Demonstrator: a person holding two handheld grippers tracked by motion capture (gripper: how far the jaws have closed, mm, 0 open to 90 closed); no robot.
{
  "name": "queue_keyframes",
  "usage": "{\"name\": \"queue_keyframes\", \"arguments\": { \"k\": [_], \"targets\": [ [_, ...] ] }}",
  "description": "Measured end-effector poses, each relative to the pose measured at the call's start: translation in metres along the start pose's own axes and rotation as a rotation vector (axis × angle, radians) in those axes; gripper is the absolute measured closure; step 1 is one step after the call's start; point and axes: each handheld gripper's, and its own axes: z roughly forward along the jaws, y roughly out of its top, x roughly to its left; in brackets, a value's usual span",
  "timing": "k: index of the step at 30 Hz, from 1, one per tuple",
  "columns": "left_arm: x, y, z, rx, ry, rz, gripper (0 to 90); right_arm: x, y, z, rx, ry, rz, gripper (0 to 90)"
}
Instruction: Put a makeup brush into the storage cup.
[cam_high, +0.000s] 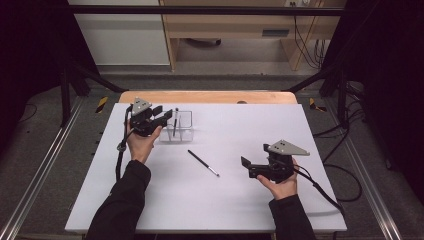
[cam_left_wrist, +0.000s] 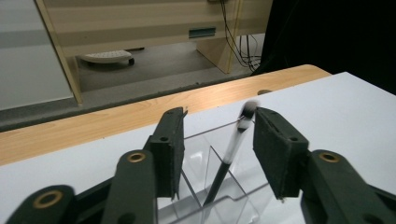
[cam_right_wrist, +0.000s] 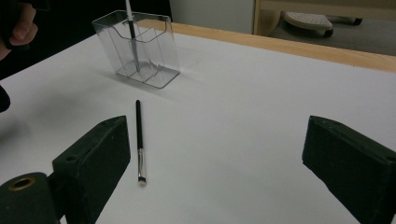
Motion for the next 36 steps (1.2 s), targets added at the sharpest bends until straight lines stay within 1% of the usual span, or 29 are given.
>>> {"name": "queue_keyframes", "arguments": {
  "k": [1, 4, 6, 7, 8, 9, 10, 12, 13, 14, 15, 16, 17, 18, 19, 21, 24, 26, 29, 33, 36],
  "targets": [
    [0.0, 0.0, -0.002, 0.0, 0.002, 0.005, 50.2, 0.0, 0.0, 0.0, -0.001, -0.002, 0.002, 8.3],
    [-0.002, 0.0, -0.007, 0.013, -0.031, -0.005, 45.4, 0.0, 0.001, -0.001, -0.007, -0.003, 0.006, 8.2],
    [-0.004, -0.001, -0.008, 0.022, -0.031, 0.002, 42.5, -0.001, 0.001, -0.002, -0.009, -0.003, 0.009, 7.9],
    [-0.005, -0.001, -0.01, 0.029, -0.035, 0.011, 42.5, -0.001, 0.001, -0.002, -0.009, -0.003, 0.009, 7.9],
    [-0.007, -0.002, -0.012, 0.03, -0.036, 0.014, 38.6, -0.002, 0.002, -0.004, -0.014, -0.006, 0.011, 7.8],
    [-0.009, -0.003, -0.014, 0.031, -0.037, 0.018, 37.2, -0.002, 0.002, -0.005, -0.018, -0.006, 0.012, 7.7],
    [-0.012, -0.004, -0.019, 0.032, -0.046, 0.019, 35.1, -0.002, 0.003, -0.005, -0.02, -0.005, 0.015, 7.7],
    [-0.013, -0.005, -0.021, 0.032, -0.047, 0.019, 31.1, -0.002, 0.003, -0.006, -0.024, -0.007, 0.016, 7.5],
    [-0.014, -0.006, -0.024, 0.035, -0.053, 0.019, 31.1, -0.002, 0.003, -0.006, -0.024, -0.007, 0.016, 7.5],
    [-0.015, -0.008, -0.028, 0.034, -0.067, 0.013, 27.3, -0.003, 0.004, -0.007, -0.025, -0.006, 0.02, 7.4],
    [-0.015, -0.008, -0.028, 0.034, -0.067, 0.013, 25.9, -0.003, 0.004, -0.007, -0.025, -0.006, 0.02, 7.4],
    [-0.017, -0.012, -0.033, 0.041, -0.081, 0.013, 24.1, -0.003, 0.004, -0.007, -0.024, -0.008, 0.022, 7.2],
    [-0.017, -0.012, -0.033, 0.041, -0.081, 0.013, 22.9, -0.003, 0.004, -0.007, -0.024, -0.008, 0.022, 7.2],
    [-0.018, -0.014, -0.035, 0.046, -0.081, 0.023, 22.9, -0.003, 0.004, -0.007, -0.023, -0.01, 0.021, 7.1],
    [-0.02, -0.016, -0.04, 0.044, -0.074, 0.035, 20.7, -0.003, 0.004, -0.006, -0.021, -0.011, 0.02, 7.0],
    [-0.021, -0.019, -0.043, 0.048, -0.079, 0.033, 18.3, -0.003, 0.004, -0.006, -0.02, -0.012, 0.02, 6.7],
    [-0.023, -0.023, -0.048, 0.054, -0.077, 0.041, 15.7, -0.003, 0.004, -0.007, -0.02, -0.012, 0.023, 6.5],
    [-0.027, -0.027, -0.055, 0.077, -0.079, 0.061, 14.1, -0.003, 0.004, -0.008, -0.021, -0.012, 0.023, 6.5],
    [-0.03, -0.03, -0.061, 0.089, -0.087, 0.067, 12.0, -0.004, 0.005, -0.008, -0.02, -0.012, 0.027, 6.2],
    [-0.033, -0.034, -0.066, 0.084, -0.088, 0.07, 10.2, -0.004, 0.004, -0.008, -0.012, -0.013, 0.026, 5.7],
    [-0.035, -0.042, -0.072, 0.089, -0.096, 0.071, 9.4, -0.004, 0.004, -0.007, -0.001, -0.011, 0.023, 5.3]
  ]
}}
